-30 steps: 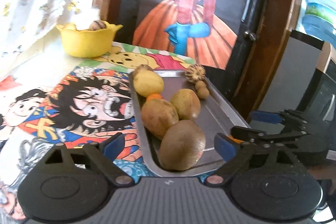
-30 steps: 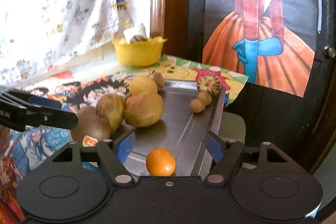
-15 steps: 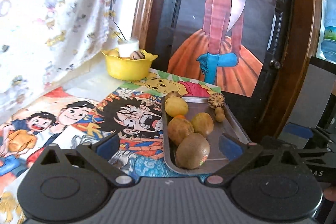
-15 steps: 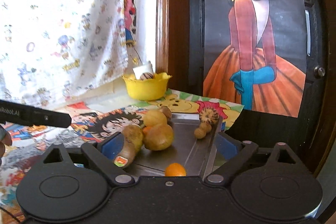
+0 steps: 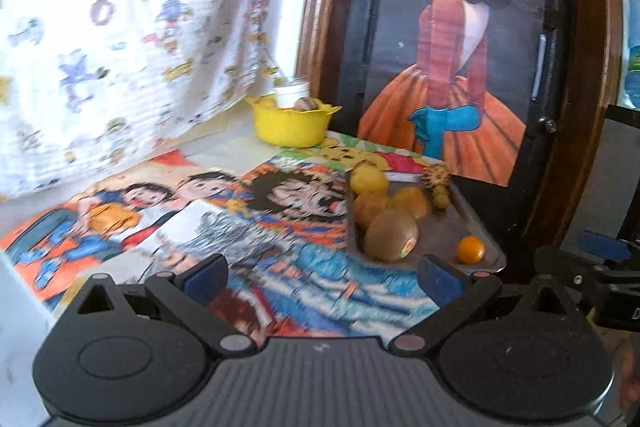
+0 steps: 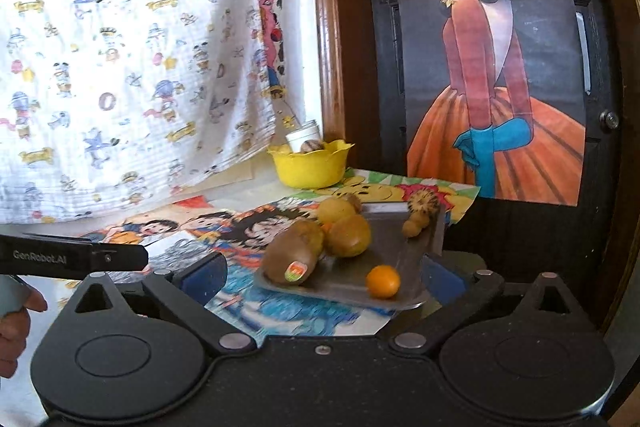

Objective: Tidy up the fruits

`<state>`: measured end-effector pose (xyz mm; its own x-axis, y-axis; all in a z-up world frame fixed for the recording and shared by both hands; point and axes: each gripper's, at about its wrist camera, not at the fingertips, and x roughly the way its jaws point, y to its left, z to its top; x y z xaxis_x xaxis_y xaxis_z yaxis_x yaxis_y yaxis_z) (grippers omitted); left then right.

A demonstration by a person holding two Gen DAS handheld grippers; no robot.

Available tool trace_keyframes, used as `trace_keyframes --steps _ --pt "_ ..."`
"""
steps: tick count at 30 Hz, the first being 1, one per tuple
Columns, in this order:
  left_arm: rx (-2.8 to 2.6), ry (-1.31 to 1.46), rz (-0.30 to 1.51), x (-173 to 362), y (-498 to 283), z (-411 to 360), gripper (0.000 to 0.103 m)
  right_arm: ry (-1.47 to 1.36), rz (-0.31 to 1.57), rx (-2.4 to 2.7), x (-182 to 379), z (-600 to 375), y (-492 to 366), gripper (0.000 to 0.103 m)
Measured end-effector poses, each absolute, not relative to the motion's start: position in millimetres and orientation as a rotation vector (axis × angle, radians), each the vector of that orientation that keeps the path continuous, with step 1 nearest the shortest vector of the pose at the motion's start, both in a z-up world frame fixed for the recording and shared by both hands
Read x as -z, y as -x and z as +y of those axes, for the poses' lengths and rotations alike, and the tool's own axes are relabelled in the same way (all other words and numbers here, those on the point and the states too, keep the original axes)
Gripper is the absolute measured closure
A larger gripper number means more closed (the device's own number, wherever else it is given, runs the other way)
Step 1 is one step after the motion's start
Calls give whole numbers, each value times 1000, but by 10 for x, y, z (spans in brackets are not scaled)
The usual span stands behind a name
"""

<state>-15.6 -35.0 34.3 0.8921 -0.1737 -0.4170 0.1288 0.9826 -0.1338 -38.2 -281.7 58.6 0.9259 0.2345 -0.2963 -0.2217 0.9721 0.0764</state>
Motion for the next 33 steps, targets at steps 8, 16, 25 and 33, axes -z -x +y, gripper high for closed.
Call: trace_keyframes --steps 8,16,25,33 --pt "108 95 452 -225 437 -211 0 -23 328 -265 -514 -2659 566 1" --pt "89 73 447 -176 606 -179 0 -16 333 -275 -473 -2613 658 1" --pt "98 43 435 -182 687 -233 0 -21 326 -267 -487 -2637 700 1" --pt "100 40 432 -188 721 -243 0 -21 326 -268 -483 -2644 717 1"
